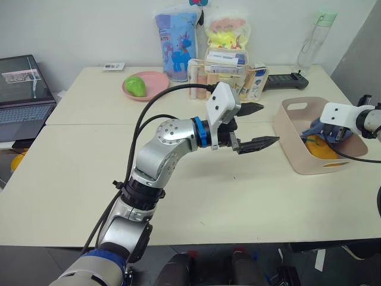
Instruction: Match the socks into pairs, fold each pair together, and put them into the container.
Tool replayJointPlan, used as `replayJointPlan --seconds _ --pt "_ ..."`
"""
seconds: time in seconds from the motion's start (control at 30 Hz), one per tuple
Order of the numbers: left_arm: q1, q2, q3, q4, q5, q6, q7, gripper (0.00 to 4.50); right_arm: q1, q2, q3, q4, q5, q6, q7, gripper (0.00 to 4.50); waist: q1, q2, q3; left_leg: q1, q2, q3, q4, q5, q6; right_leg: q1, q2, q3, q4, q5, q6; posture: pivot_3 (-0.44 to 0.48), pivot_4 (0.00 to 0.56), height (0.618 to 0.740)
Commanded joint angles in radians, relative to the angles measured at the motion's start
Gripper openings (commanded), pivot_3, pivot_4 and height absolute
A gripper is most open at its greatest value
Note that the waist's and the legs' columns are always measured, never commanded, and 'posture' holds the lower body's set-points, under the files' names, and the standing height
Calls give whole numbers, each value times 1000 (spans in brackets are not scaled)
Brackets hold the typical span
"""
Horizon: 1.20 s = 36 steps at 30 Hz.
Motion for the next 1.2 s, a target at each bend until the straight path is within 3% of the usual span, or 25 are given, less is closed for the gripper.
replayJointPlan --seconds 0.03,0.2,0.3,0.53,1.0,1.1,1.2 --pt "-8 12 8 -36 2 -3 -5 4500 13 -26 -50 -63 84 23 152 33 0 0 0 0 0 0 0 0 0 0 0 0 0 0 0 0 150 740" --pt "-7 18 6 -31 2 -9 -7 4500 85 -48 -89 -199 183 129 377 33 0 0 0 0 0 -1 0 0 0 0 0 -1 0 0 0 0 150 740" --pt "-10 18 5 -25 3 -14 -10 4500 131 -68 -94 -277 200 182 438 33 1 0 0 0 0 -1 1 0 0 0 0 -1 0 0 0 0 150 740" --pt "-19 19 4 -2 16 -36 -21 4500 194 -67 -112 -335 205 232 390 33 1 0 0 0 0 -1 1 0 0 0 0 -1 0 0 0 0 150 740" --pt "1 60 35 14 37 -60 -28 4500 51 -65 -155 -268 214 224 226 33 1 0 0 0 0 -1 1 0 0 0 0 -1 0 0 0 0 150 740" --pt "27 101 62 10 37 -56 -23 4500 3 -41 -212 -324 284 276 228 33 -2 1 0 0 0 0 0 0 0 0 0 0 0 0 0 0 150 740" --pt "98 168 103 -1 55 -67 -8 4500 71 37 -298 -559 441 417 259 33 -15 1 0 1 1 0 -1 0 0 0 1 0 0 0 0 0 150 740"
